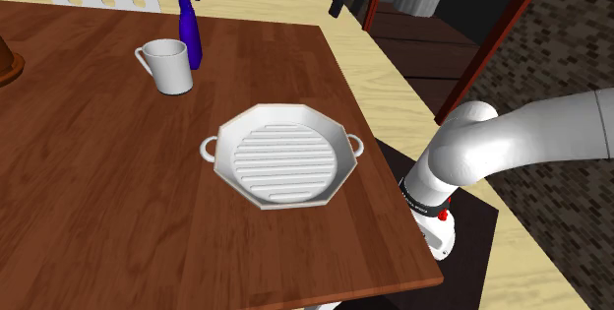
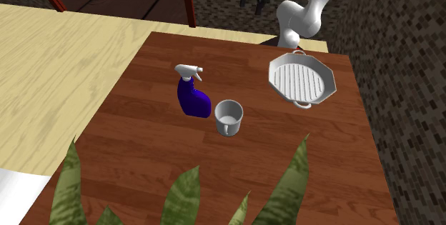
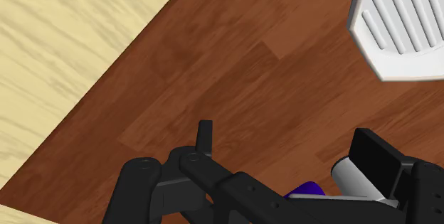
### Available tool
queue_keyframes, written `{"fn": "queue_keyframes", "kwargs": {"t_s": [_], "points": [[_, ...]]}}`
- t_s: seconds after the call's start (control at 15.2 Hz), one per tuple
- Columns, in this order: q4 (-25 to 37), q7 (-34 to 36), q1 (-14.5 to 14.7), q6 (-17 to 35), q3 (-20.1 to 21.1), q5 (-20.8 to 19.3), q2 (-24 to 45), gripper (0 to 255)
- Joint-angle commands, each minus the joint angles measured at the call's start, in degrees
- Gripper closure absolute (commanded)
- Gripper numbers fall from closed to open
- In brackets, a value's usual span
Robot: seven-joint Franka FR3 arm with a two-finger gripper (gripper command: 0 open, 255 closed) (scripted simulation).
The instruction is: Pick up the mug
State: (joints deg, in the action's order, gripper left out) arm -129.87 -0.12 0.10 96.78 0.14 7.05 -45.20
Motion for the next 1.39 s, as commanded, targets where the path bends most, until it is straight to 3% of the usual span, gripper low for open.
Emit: {"fn": "queue_keyframes", "kwargs": {"t_s": [0.0,0.66,1.32], "points": [[0.00,0.00,0.00,0.00,0.00,0.00,0.00,0],[12.23,8.97,1.45,5.11,8.73,1.16,20.42,0],[31.95,19.14,3.36,4.87,15.69,-3.49,43.76,0]]}}
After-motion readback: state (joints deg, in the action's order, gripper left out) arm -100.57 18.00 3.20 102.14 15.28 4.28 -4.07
